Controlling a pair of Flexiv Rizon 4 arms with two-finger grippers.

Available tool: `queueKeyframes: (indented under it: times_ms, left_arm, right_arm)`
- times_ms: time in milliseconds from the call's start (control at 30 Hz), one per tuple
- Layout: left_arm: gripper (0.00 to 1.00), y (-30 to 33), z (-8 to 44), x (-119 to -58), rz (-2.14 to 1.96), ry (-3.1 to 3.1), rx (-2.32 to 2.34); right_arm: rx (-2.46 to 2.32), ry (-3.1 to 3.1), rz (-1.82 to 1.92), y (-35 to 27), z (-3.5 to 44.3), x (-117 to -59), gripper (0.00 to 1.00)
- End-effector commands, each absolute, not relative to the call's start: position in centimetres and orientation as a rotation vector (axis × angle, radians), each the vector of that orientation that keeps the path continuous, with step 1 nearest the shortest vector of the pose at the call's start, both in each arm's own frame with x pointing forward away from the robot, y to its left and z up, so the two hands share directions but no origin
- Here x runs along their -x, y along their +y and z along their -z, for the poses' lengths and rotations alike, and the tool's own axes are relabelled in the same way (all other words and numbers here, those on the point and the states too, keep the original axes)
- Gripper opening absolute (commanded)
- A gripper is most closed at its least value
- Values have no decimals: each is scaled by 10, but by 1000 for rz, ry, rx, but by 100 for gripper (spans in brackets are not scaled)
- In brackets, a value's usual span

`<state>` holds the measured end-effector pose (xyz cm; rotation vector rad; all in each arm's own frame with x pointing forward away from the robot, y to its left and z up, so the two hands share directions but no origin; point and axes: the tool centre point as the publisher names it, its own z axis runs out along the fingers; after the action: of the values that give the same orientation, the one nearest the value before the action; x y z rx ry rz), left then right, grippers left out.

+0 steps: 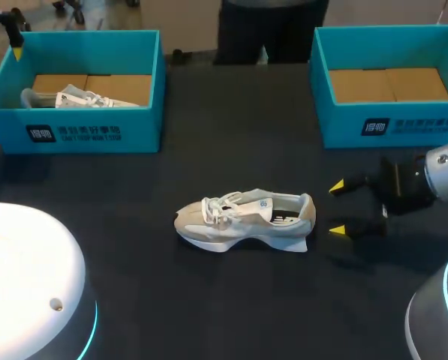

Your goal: Take the shoe out of the shoebox, open the shoe tongue, remove and reinsert the insole, then place the shoe into the shoebox

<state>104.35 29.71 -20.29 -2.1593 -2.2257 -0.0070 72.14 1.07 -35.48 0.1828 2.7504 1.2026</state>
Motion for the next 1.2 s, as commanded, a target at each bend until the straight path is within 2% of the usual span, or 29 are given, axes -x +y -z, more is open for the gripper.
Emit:
queueKeyframes:
  times_ms: [33, 600, 1200]
  left_arm:
    - [100, 297, 203, -1042, 11, -2225, 2160]
    - [100, 297, 203, -1042, 11, -2225, 2160]
    - [100, 297, 203, -1042, 11, -2225, 2160]
  right_arm:
    - [-184, 2754, -1197, 11, 353, -721, 100]
    - [-167, 2727, -1248, 25, 378, -730, 100]
    - [-176, 2720, -1278, 26, 378, -730, 100]
